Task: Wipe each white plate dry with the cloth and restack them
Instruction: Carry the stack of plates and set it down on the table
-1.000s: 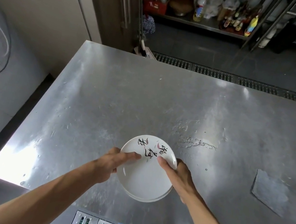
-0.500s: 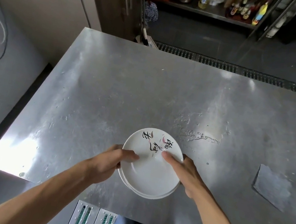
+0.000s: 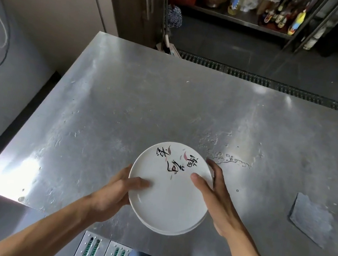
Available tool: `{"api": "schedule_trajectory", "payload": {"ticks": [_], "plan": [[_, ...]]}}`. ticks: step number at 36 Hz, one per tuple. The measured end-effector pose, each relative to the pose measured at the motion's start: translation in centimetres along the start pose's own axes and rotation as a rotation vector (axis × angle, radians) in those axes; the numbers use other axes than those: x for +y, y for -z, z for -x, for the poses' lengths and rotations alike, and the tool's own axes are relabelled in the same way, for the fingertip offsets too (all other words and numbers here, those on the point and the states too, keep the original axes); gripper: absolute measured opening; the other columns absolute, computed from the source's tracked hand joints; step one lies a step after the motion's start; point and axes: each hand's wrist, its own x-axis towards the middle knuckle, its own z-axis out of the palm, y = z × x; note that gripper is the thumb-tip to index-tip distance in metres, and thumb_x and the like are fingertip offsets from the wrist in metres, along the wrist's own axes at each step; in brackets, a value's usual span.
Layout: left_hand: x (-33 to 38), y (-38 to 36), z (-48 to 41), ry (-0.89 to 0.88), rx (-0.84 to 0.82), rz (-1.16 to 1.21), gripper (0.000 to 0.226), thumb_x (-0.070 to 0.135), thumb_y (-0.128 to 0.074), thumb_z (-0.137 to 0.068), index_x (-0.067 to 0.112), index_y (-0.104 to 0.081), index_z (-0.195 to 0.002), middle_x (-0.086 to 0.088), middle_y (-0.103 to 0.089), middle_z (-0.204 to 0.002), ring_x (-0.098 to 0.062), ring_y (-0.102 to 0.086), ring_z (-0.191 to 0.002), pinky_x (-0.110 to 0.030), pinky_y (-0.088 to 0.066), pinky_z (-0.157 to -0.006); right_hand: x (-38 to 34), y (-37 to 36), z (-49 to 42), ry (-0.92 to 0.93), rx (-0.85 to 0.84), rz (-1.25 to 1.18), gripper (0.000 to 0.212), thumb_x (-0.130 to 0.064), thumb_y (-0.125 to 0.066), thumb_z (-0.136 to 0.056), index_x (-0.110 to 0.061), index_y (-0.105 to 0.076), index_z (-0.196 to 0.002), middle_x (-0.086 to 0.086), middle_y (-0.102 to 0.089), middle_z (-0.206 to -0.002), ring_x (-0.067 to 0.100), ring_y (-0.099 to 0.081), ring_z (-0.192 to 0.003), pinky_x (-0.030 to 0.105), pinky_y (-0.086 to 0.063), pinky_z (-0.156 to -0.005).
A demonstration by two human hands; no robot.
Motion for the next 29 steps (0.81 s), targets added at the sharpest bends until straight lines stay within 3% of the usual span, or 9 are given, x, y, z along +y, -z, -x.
{"api": "schedule_trajectory", "payload": {"ticks": [2,3,6,8,12,14,18,22,29], "plan": [[-0.3,0.1,0.2,-0.014,0.004,0.003,0.069,0.025,-0.074,-0.074,0.01,-0.059,-0.139,-0.021,-0.071,-0.128,-0.048,-0.065,-0.12,-0.062,-0.052,-0.101,0.0,-0.1,0.6,0.042,-0.014,0.005,0.082,-0.067,-0.071,-0.067,-0.069,-0.029,-0.138,-0.035,-0.054,-0.131,-0.003,-0.058,-0.119,0.037,-0.047,-0.102],[-0.4,0.1,0.3,-0.02,0.0,-0.001,0.07,0.026,-0.075,-0.074,0.011,-0.058,-0.14,-0.02,-0.072,-0.128,-0.047,-0.066,-0.119,-0.064,-0.051,-0.102,0.1,-0.1,1.0,0.064,-0.014,0.008,0.082,-0.066,-0.07,-0.069,-0.073,-0.026,-0.138,-0.027,-0.05,-0.141,0.003,-0.054,-0.127,0.041,-0.045,-0.107],[-0.8,-0.1,0.8,-0.032,-0.005,-0.026,0.077,0.031,-0.079,-0.069,0.01,-0.058,-0.14,-0.02,-0.073,-0.126,-0.047,-0.068,-0.117,-0.067,-0.05,-0.101,0.9,-0.1,2.2,0.123,0.01,0.034,0.084,-0.06,-0.067,-0.072,-0.074,-0.02,-0.14,-0.004,-0.048,-0.147,0.021,-0.051,-0.133,0.055,-0.041,-0.11],[-1.2,-0.3,1.4,-0.038,0.011,-0.036,0.073,0.026,-0.077,-0.072,0.01,-0.057,-0.14,-0.02,-0.072,-0.126,-0.047,-0.068,-0.117,-0.07,-0.049,-0.102,1.6,0.0,3.2,0.17,0.002,0.045,0.085,-0.057,-0.065,-0.072,-0.071,-0.02,-0.143,-0.006,-0.045,-0.151,0.022,-0.048,-0.136,0.057,-0.041,-0.109],[-2.4,-0.6,2.6,-0.058,0.05,-0.063,0.068,0.025,-0.073,-0.075,0.014,-0.057,-0.141,-0.017,-0.073,-0.126,-0.044,-0.069,-0.117,-0.067,-0.05,-0.102,3.2,0.2,5.3,0.272,-0.045,0.061,0.082,-0.058,-0.064,-0.074,-0.061,-0.027,-0.147,-0.025,-0.033,-0.157,0.002,-0.035,-0.144,0.037,-0.037,-0.111],[-3.3,-1.1,3.4,-0.077,0.061,-0.06,0.069,0.026,-0.073,-0.076,0.021,-0.056,-0.142,-0.015,-0.072,-0.128,-0.041,-0.069,-0.117,-0.065,-0.054,-0.101,4.0,0.5,6.3,0.304,-0.06,0.079,0.076,-0.059,-0.063,-0.076,-0.057,-0.034,-0.146,-0.023,-0.038,-0.154,-0.002,-0.035,-0.143,0.027,-0.035,-0.108],[-6.0,-2.8,5.7,-0.16,0.089,-0.067,0.075,0.035,-0.077,-0.072,0.052,-0.053,-0.14,0.0,-0.071,-0.133,-0.03,-0.07,-0.119,-0.056,-0.06,-0.094,5.5,1.5,8.7,0.35,-0.066,0.114,0.059,-0.046,-0.055,-0.077,-0.055,-0.047,-0.134,-0.017,-0.048,-0.145,0.001,-0.043,-0.136,0.011,-0.036,-0.1],[-9.3,-5.3,8.7,-0.218,0.1,-0.119,0.093,0.04,-0.077,-0.075,0.07,-0.029,-0.149,0.018,-0.055,-0.152,-0.02,-0.056,-0.139,-0.055,-0.045,-0.113,7.6,3.2,11.7,0.379,-0.105,0.122,0.056,-0.04,-0.052,-0.075,-0.047,-0.051,-0.13,-0.014,-0.052,-0.14,0.007,-0.046,-0.133,0.015,-0.038,-0.099],[-16.6,-11.7,14.6,-0.26,0.135,-0.197,0.096,0.044,-0.075,-0.075,0.075,-0.021,-0.148,0.03,-0.048,-0.154,-0.007,-0.052,-0.141,-0.052,-0.04,-0.117,14.1,7.0,18.8,0.4,-0.162,0.055,0.062,-0.038,-0.054,-0.076,-0.038,-0.051,-0.138,-0.009,-0.051,-0.144,0.011,-0.044,-0.138,0.026,-0.036,-0.109]]}}
